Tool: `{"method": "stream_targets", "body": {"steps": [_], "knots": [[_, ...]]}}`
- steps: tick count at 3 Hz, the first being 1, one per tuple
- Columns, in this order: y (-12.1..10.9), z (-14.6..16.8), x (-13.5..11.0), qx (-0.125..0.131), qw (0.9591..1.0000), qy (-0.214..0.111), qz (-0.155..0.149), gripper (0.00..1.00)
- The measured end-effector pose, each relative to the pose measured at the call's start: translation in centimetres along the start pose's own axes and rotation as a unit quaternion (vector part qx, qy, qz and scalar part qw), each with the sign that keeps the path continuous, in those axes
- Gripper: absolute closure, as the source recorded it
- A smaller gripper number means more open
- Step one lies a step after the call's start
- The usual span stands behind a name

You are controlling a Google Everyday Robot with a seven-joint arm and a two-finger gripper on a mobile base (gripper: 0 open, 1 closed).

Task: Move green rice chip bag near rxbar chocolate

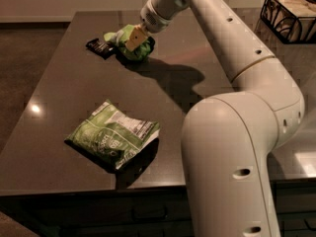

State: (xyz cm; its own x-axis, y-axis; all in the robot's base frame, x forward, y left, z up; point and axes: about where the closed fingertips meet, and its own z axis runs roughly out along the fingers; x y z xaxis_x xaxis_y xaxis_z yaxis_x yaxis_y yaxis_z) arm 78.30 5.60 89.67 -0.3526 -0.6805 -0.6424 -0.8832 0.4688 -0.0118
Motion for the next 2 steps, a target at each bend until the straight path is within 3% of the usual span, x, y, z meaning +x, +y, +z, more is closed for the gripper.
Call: {"method": "stream_targets", "body": {"steps": [2], "knots": [[0.19, 0.83, 0.04, -0.005, 1.0, 0.002, -0.001, 0.14]]}}
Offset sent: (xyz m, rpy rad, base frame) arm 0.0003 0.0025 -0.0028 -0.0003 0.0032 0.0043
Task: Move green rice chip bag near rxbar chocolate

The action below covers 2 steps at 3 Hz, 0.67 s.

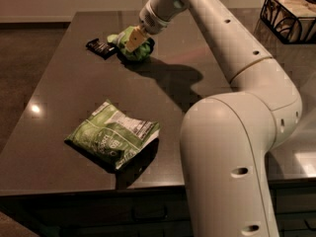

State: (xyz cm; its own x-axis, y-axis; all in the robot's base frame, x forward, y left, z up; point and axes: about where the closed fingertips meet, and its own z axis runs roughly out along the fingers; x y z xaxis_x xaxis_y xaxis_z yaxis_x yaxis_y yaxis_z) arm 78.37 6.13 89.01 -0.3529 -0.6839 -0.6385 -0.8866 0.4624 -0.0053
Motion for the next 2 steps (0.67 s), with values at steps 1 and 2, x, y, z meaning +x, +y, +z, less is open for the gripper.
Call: {"method": "stream_targets", "body": {"steps": [1, 2], "knots": [[0.1, 0.42, 0.03, -0.002, 1.0, 0.001, 0.0, 0.0], [0.1, 0.43, 0.03, -0.002, 1.0, 0.001, 0.0, 0.0]]}}
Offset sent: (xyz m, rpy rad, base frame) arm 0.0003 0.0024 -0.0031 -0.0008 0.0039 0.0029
